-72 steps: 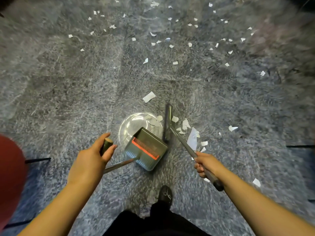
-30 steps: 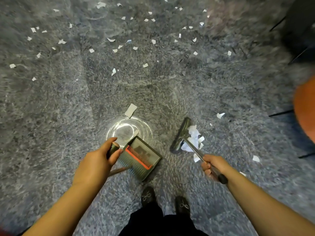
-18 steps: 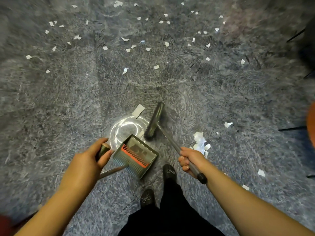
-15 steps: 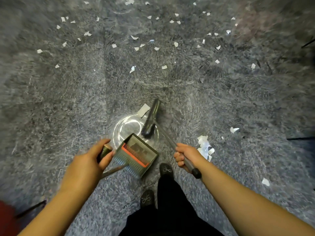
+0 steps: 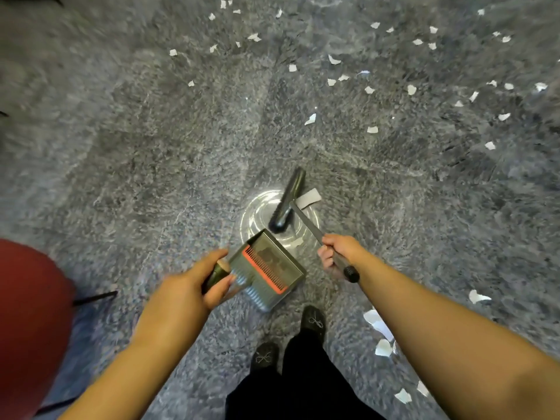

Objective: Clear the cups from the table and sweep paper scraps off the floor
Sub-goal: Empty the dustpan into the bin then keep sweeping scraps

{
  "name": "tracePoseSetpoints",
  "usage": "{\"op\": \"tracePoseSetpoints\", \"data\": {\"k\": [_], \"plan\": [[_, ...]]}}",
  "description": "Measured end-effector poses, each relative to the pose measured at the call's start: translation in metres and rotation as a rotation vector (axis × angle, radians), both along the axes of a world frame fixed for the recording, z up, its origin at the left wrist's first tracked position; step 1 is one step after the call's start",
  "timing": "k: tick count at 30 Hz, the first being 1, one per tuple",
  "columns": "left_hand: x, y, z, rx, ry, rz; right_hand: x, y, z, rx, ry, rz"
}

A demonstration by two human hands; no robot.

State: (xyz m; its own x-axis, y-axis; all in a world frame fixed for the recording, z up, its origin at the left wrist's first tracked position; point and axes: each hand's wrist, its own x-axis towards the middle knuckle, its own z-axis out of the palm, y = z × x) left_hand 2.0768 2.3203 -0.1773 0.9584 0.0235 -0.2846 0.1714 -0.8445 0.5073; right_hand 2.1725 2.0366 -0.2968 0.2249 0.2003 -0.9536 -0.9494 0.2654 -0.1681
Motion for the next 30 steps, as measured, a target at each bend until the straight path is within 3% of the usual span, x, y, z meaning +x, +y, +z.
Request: {"op": "tracePoseSetpoints", "data": {"k": [4,12,30], "plan": [[0.000,-0.005,-0.003,-0.021,0.027,0.028,-0.014,-0.015,-0.008,-0.036,-0.073,-0.007],[0.004,-0.009,-0.005,-0.016,0.057,-0.066,-0.105,-0.051,-0.018,-0.045,-0.023,-0.149],[-0.033,-0.044,-0.002,0.011,0.030,-0.498,-0.319,-0.057,0.012,-0.208,-0.004,-0.491]]}}
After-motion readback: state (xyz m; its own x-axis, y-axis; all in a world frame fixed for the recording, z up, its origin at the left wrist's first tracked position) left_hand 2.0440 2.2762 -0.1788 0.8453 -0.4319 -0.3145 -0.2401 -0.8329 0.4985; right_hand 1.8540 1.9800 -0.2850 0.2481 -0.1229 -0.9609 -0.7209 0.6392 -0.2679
